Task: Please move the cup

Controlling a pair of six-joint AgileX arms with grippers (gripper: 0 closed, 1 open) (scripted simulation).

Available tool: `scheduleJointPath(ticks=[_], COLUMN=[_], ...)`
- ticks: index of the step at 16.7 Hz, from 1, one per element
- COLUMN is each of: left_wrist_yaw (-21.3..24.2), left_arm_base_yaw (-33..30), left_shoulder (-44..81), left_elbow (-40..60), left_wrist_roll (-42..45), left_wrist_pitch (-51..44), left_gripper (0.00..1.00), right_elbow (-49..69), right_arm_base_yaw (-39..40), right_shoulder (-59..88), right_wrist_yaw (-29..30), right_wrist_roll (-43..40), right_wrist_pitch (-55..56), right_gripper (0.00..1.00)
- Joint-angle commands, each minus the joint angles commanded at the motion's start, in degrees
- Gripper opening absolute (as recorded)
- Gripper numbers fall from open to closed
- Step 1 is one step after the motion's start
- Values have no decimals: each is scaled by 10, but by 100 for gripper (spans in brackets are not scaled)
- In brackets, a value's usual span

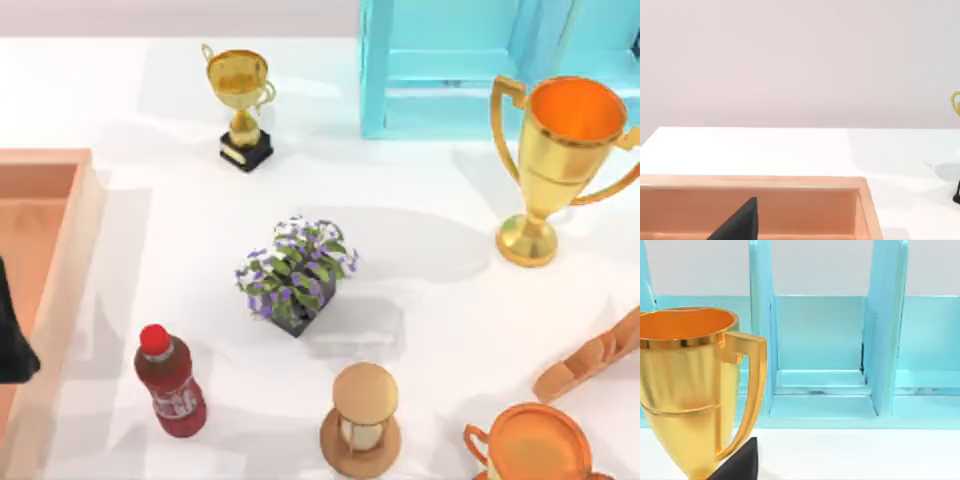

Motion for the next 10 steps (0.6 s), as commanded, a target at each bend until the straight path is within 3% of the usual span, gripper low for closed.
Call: scheduleJointPath(ticks=[5, 10], left_wrist_yaw=[0, 0], left_arm_base_yaw=[0, 0], left_shoulder=[0, 0], left_elbow=[0, 0], left_wrist_roll=[0, 0], left_wrist_pitch=[0, 0], left_gripper=[100, 100], right_elbow=[36, 210], right_arm_base_yaw=[-8, -47], right_shoulder=[36, 218], right_wrist_yaw=[-1, -2], right_wrist_roll=[-7, -41], right_wrist_pitch=[-32, -169], right_gripper=[100, 100])
